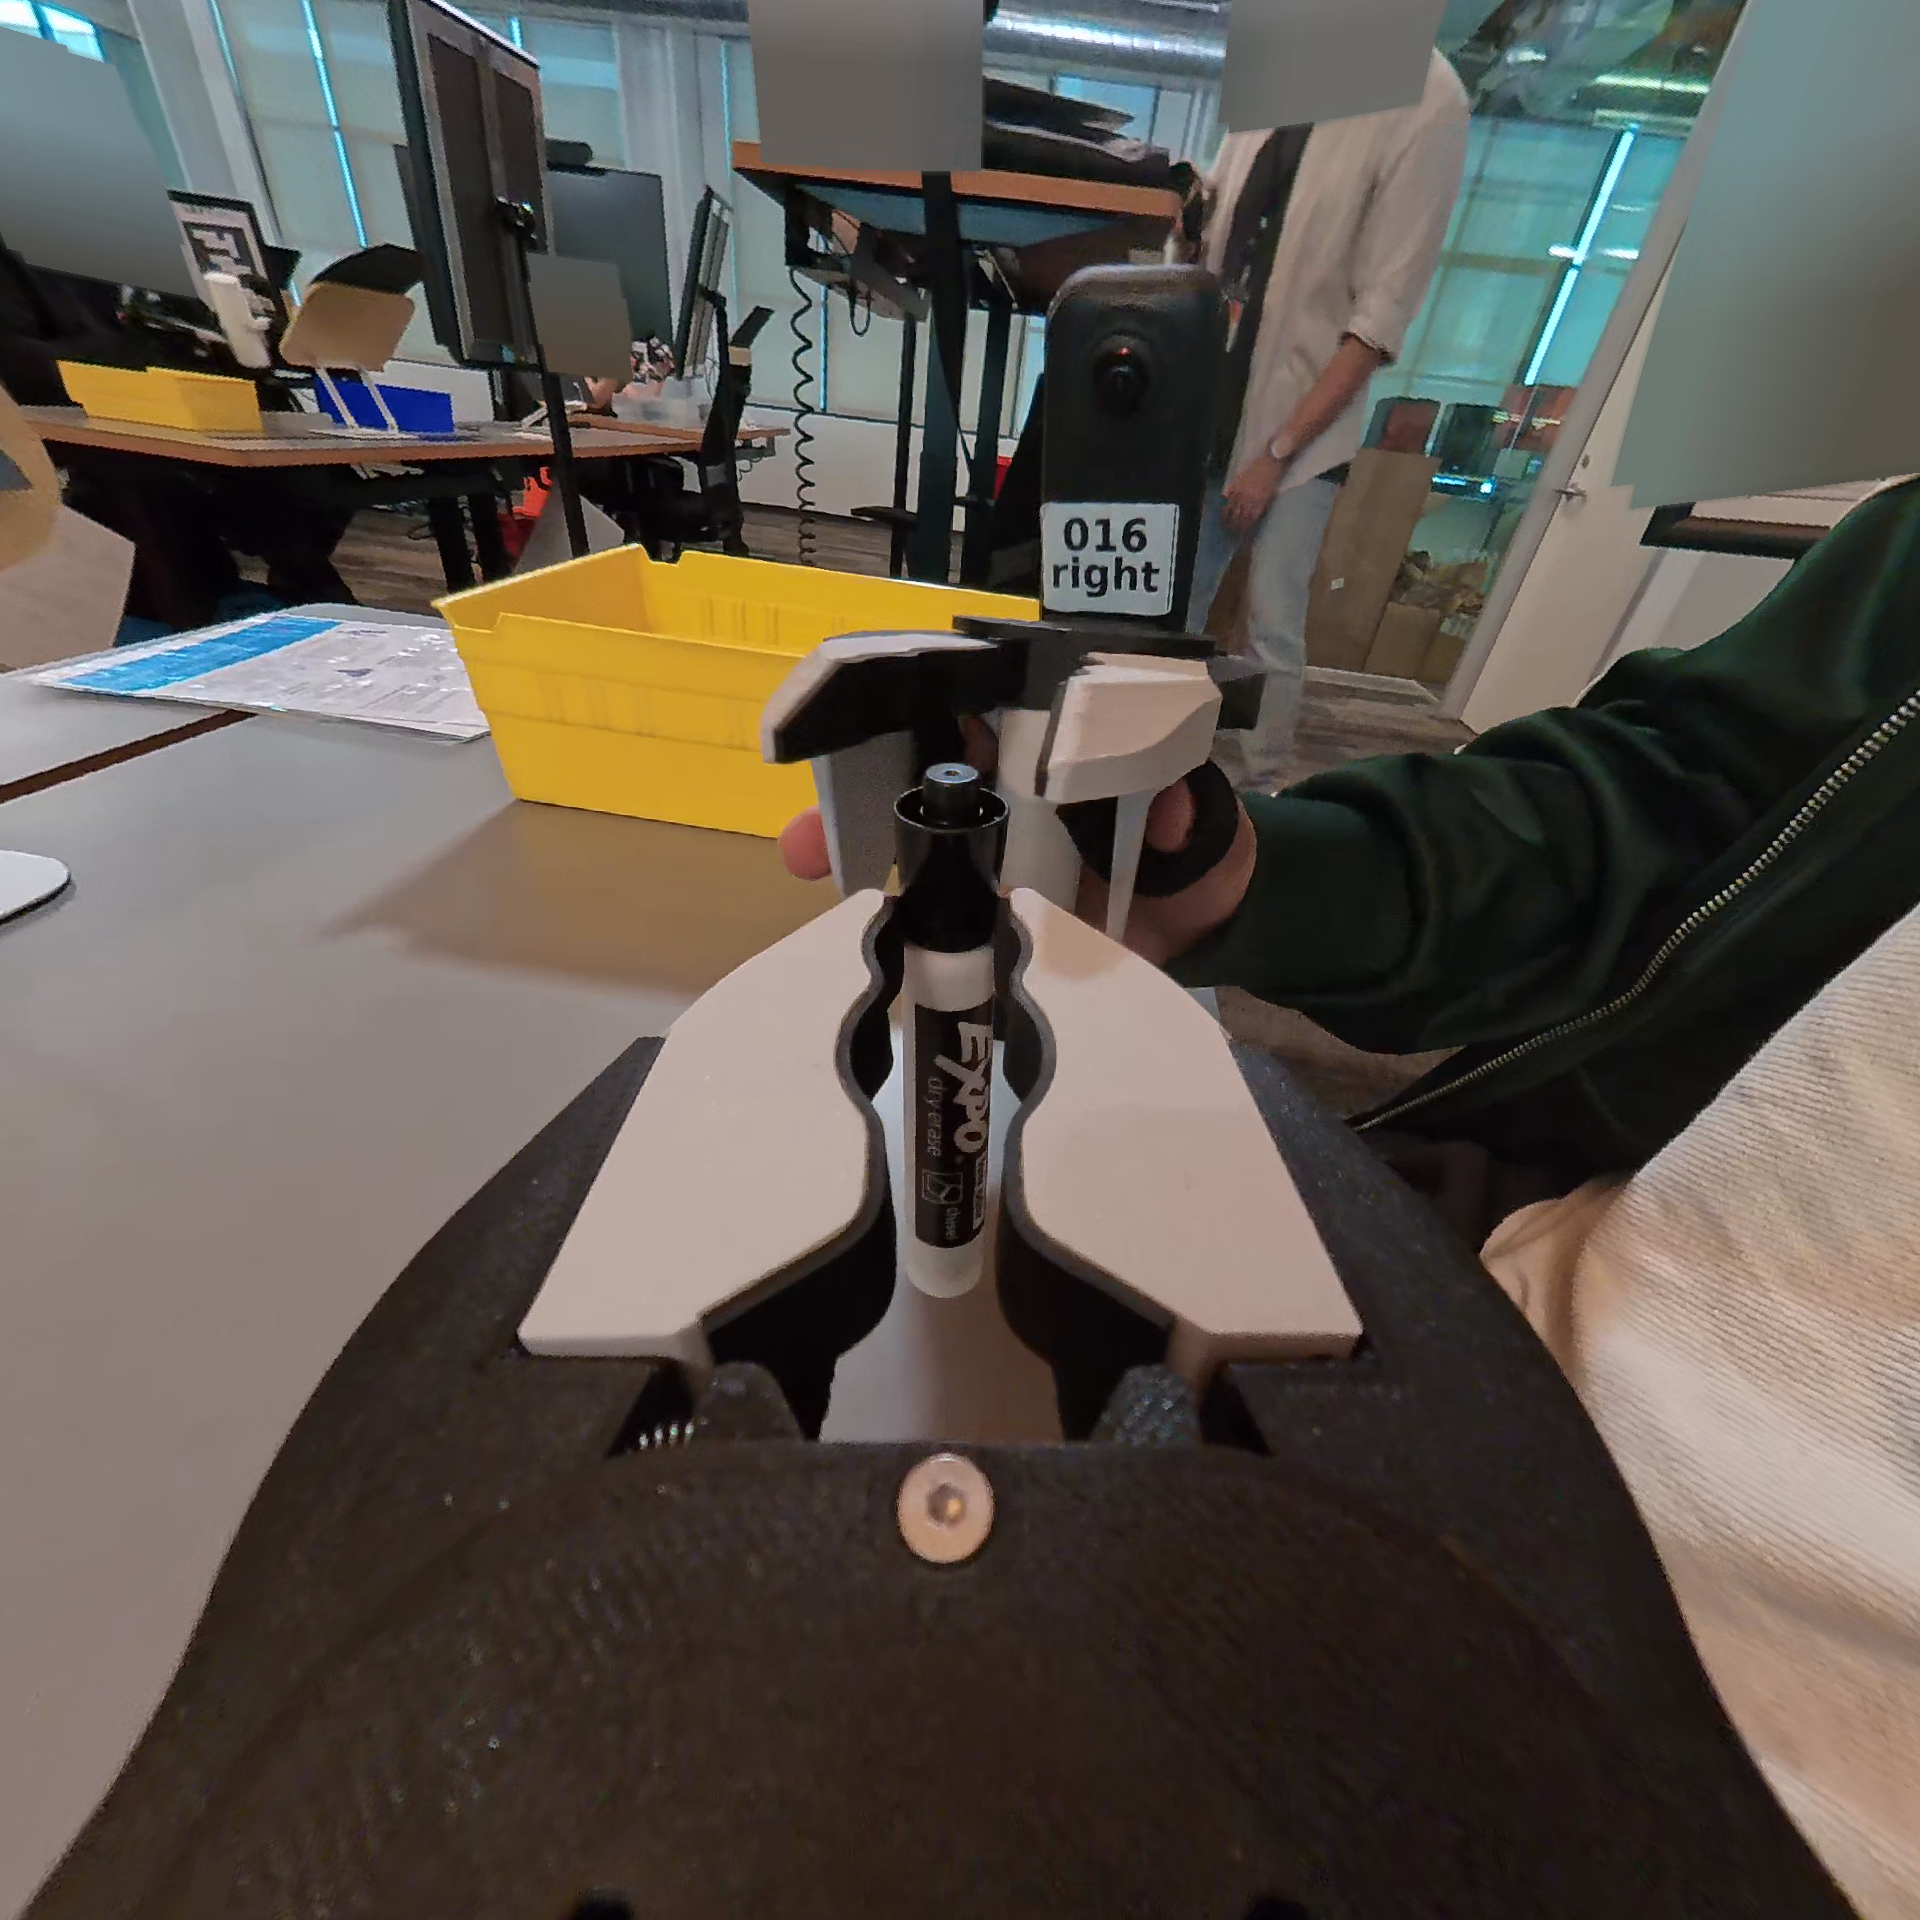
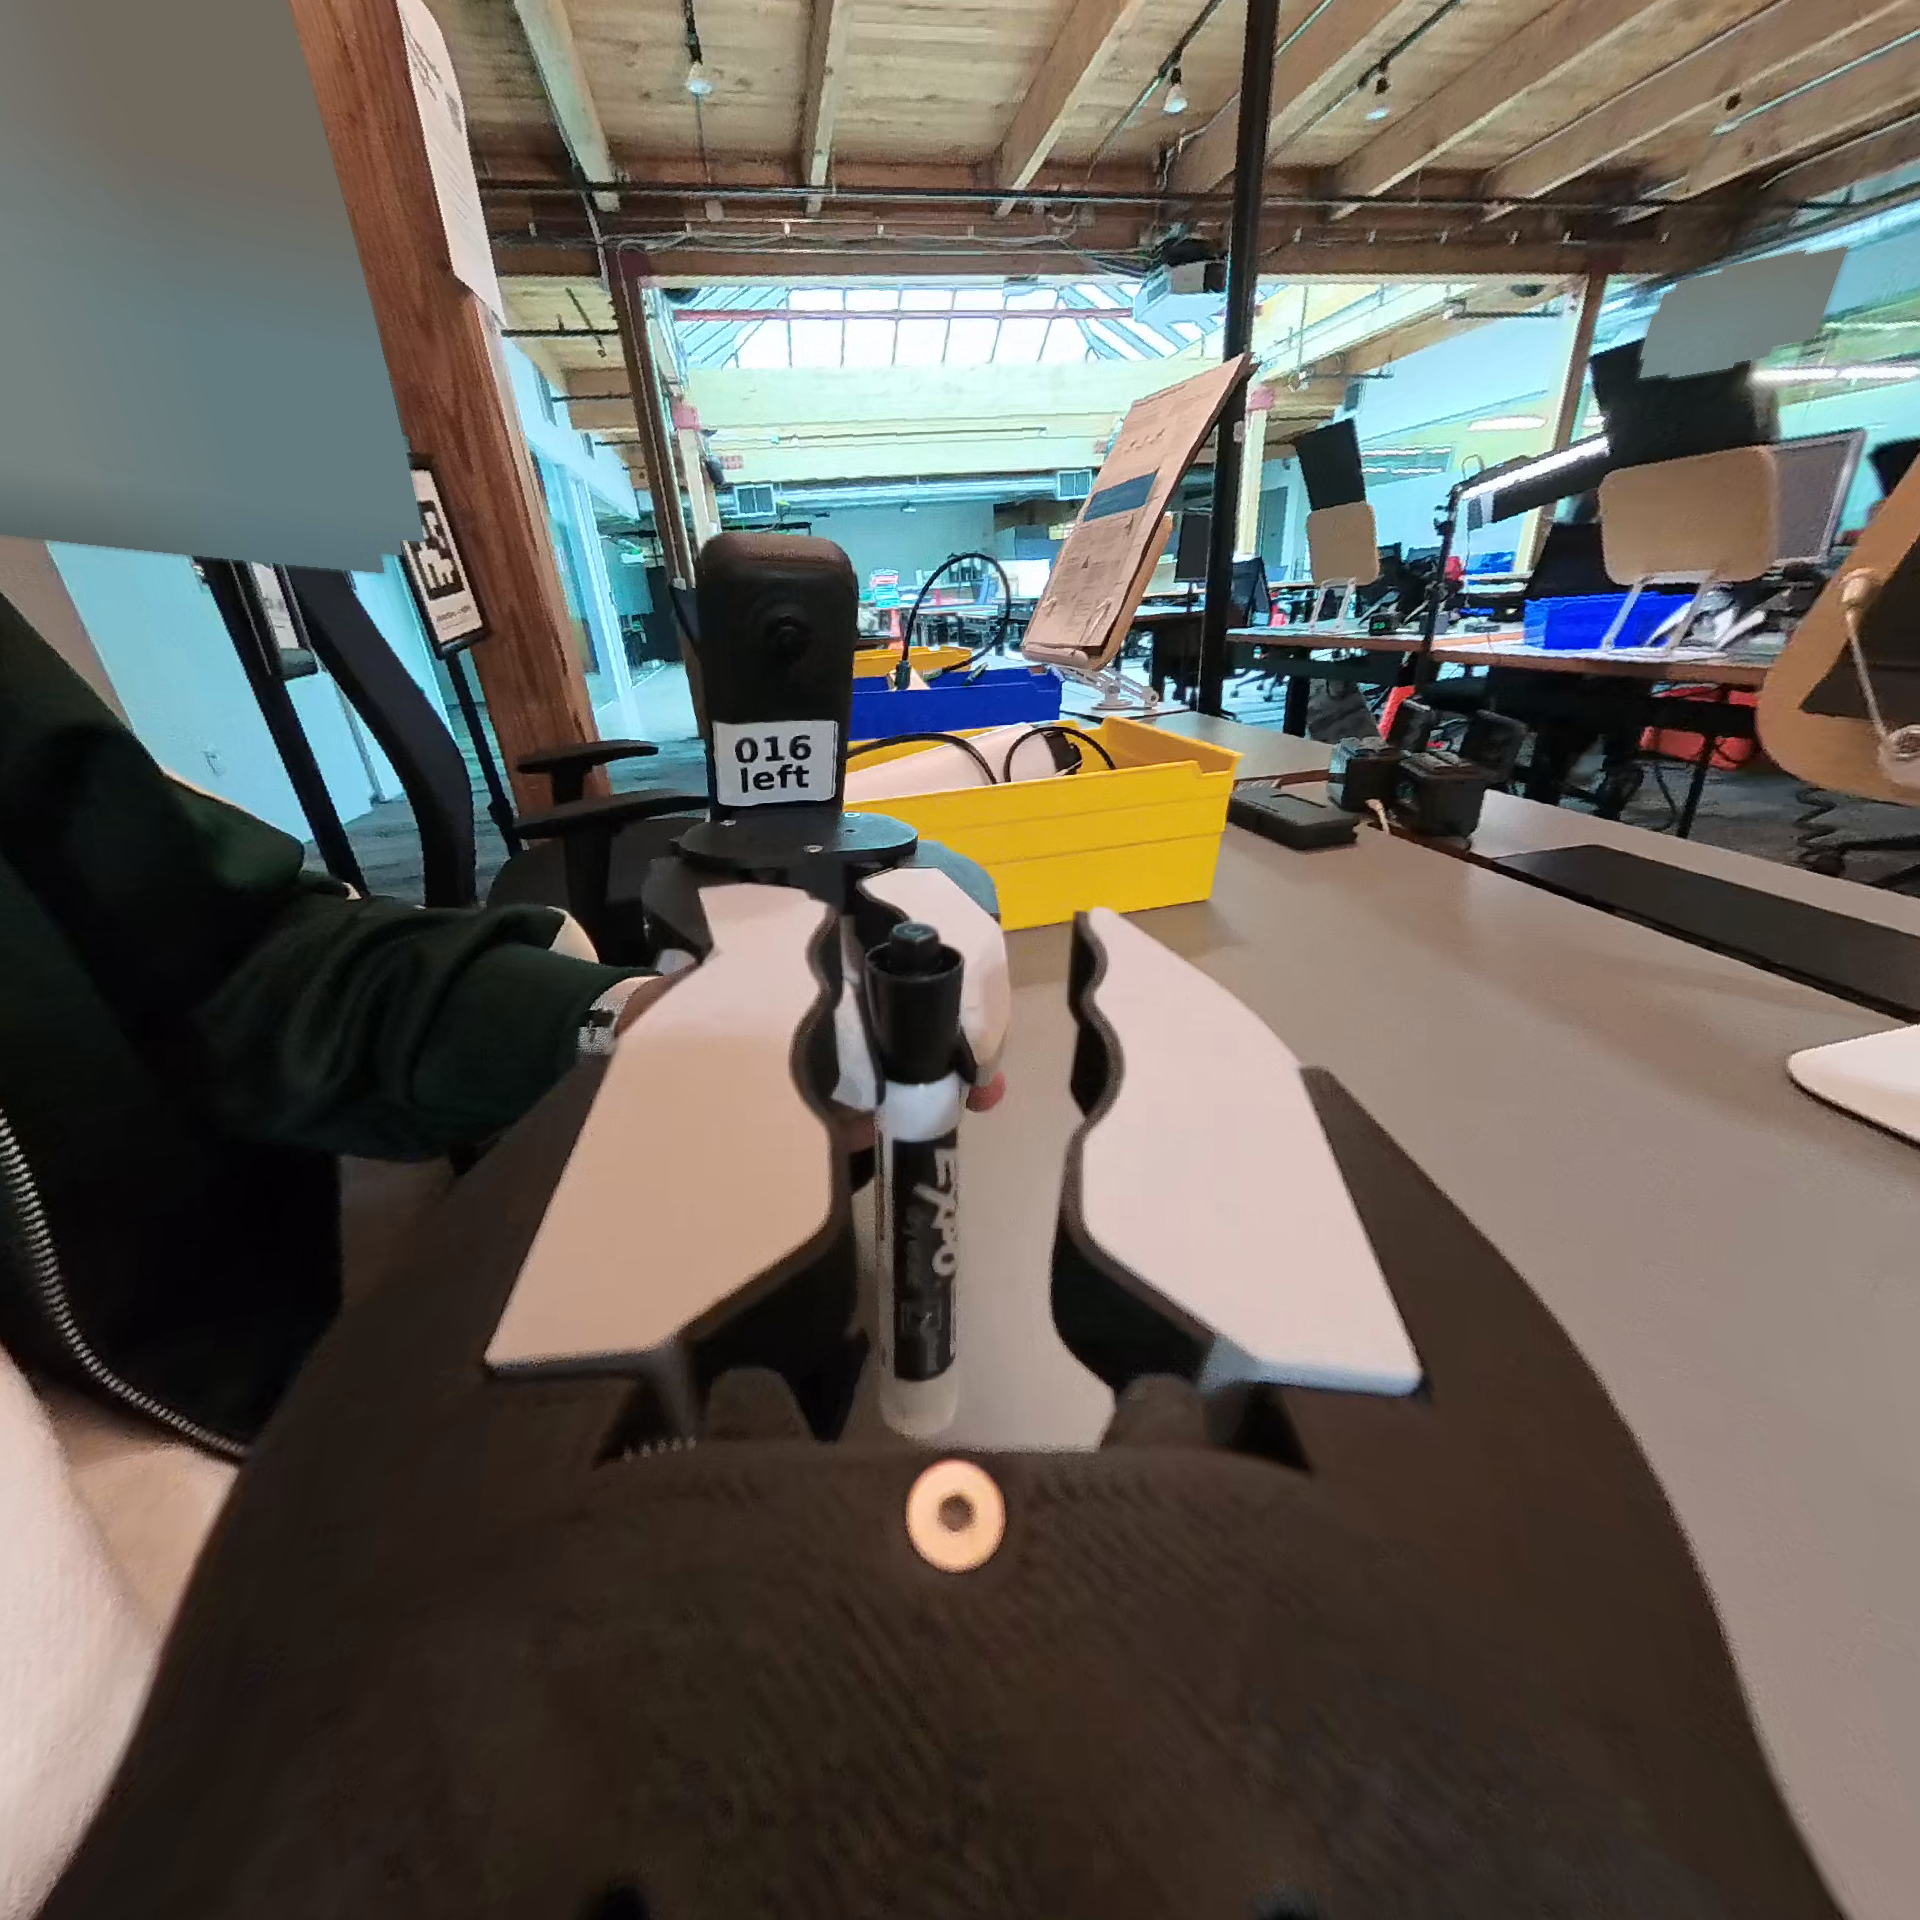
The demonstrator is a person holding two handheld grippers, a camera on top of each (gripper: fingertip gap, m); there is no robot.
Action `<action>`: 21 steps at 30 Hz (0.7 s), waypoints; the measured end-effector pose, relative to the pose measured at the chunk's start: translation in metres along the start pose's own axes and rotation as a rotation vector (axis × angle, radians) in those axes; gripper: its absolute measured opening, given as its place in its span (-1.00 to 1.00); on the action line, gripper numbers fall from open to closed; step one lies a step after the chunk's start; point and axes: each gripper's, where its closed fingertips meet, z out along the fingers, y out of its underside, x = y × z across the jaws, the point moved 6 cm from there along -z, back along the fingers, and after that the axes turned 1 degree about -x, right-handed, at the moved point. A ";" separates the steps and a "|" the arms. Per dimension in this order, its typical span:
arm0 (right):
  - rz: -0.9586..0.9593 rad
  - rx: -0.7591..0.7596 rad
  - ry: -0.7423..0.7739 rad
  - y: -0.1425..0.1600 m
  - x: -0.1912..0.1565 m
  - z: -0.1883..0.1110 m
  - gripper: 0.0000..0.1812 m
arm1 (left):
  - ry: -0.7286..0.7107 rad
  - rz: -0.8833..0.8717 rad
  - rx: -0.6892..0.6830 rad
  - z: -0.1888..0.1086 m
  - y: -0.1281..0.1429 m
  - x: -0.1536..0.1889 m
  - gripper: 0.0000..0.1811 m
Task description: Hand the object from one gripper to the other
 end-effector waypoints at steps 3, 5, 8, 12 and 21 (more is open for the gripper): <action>0.029 -0.021 -0.020 0.003 0.002 0.000 -0.55 | -0.005 -0.018 0.021 -0.003 -0.002 -0.003 -0.80; 0.032 -0.039 -0.028 0.005 0.001 0.001 -0.58 | -0.007 -0.026 0.027 -0.004 -0.003 -0.004 -0.80; 0.022 -0.069 -0.043 0.009 -0.001 0.004 -0.66 | -0.006 -0.025 0.021 -0.004 -0.003 -0.004 -0.80; 0.025 -0.072 -0.062 0.010 -0.004 0.004 -0.74 | 0.004 -0.021 -0.006 -0.002 -0.001 -0.002 -0.80; 0.031 -0.086 -0.075 0.009 -0.005 0.005 -0.79 | 0.006 -0.007 0.008 0.000 -0.001 0.001 -0.79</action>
